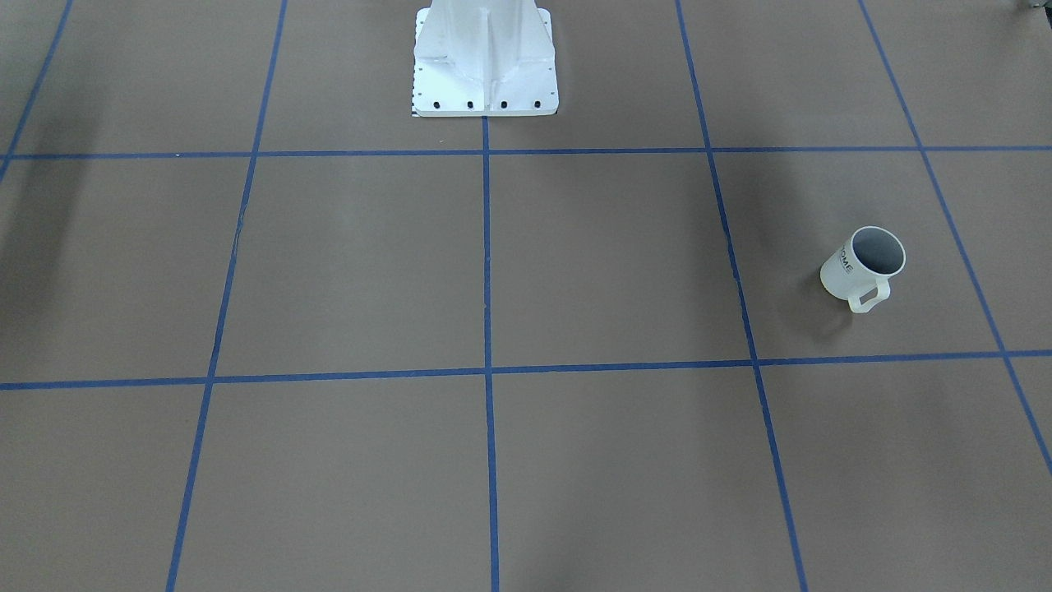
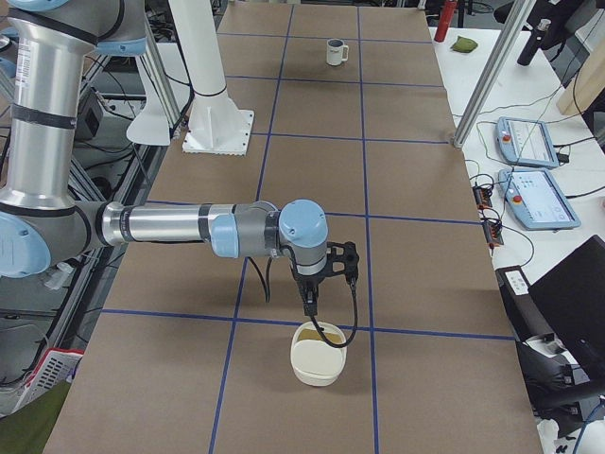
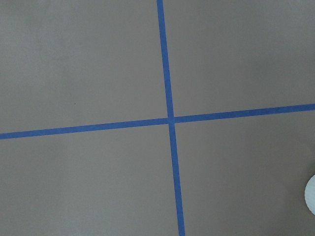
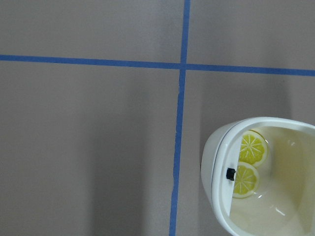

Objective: Left arm hands cup to right arm to dump lemon

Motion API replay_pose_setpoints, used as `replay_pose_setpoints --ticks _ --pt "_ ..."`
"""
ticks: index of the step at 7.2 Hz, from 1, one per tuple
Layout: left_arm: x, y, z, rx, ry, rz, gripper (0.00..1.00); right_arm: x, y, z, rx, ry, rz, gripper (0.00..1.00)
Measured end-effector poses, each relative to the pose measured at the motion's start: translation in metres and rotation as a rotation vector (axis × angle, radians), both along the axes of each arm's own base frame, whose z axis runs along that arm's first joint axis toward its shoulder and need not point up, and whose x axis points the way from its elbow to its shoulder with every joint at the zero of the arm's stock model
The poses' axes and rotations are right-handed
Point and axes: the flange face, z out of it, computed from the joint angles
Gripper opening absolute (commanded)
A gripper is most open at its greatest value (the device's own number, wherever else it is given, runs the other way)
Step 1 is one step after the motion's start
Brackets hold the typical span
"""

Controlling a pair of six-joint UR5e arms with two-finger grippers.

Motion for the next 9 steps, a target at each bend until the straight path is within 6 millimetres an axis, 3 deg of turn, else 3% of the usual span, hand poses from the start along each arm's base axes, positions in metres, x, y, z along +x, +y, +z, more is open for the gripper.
replay_pose_setpoints --ticks 2,4,6,9 --pt "0.0 0.0 0.001 -0.001 0.0 0.0 1.0 -0.001 -0.035 -0.001 0.011 0.0 -0.003 1.0" --pt "0.0 0.0 0.001 -0.001 0.0 0.0 1.0 -0.001 -0.057 -0.005 0.023 0.0 -0.003 1.0" --pt "0.0 0.0 -0.001 0.002 0.0 0.001 1.0 -0.001 -0.07 -0.006 0.029 -0.001 -0.004 1.0" --pt "0.0 0.003 0.0 -0.001 0.001 0.0 1.0 -0.001 -0.073 -0.004 0.029 -0.002 -0.004 1.0"
